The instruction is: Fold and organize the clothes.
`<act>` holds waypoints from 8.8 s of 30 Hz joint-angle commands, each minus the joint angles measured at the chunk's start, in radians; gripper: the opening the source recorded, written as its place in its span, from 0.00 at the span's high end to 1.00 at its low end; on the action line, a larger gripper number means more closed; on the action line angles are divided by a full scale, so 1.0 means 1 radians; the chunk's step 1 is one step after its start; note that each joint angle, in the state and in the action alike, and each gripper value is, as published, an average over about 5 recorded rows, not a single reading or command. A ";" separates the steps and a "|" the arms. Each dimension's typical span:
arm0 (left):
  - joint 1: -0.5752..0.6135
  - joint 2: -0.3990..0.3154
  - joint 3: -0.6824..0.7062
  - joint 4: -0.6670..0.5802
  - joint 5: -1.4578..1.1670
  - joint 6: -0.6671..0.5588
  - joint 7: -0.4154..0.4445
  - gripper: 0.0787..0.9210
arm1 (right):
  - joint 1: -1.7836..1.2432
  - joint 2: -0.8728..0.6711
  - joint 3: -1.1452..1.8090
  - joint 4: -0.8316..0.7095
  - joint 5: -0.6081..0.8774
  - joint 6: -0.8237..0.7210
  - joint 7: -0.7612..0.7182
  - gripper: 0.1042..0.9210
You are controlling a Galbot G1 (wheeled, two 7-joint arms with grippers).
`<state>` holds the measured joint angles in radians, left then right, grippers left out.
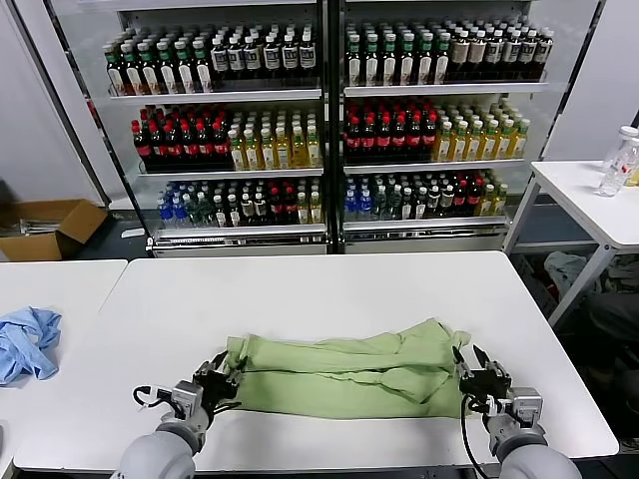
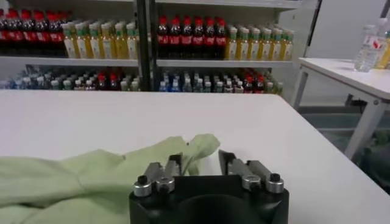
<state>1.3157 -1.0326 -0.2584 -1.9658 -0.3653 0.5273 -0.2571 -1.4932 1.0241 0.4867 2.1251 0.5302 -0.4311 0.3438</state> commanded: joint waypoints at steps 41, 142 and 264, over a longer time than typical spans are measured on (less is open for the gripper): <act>0.119 0.130 -0.604 0.077 -0.629 0.051 0.169 0.98 | -0.014 -0.058 0.033 0.044 0.017 0.045 0.041 0.12; -0.015 -0.132 -0.356 0.124 -0.877 0.019 0.158 0.70 | -0.039 -0.051 0.071 0.093 0.015 0.088 -0.001 0.12; 0.065 -0.199 -0.291 -0.085 -0.321 -0.150 -0.071 0.12 | 0.603 -0.077 -0.442 -0.425 0.166 -0.023 -0.074 0.96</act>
<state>1.3770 -1.2323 -0.5484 -2.0489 -0.6764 0.3750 -0.3304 -0.8183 1.1352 -0.1173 1.6387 0.7063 -0.5071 0.3279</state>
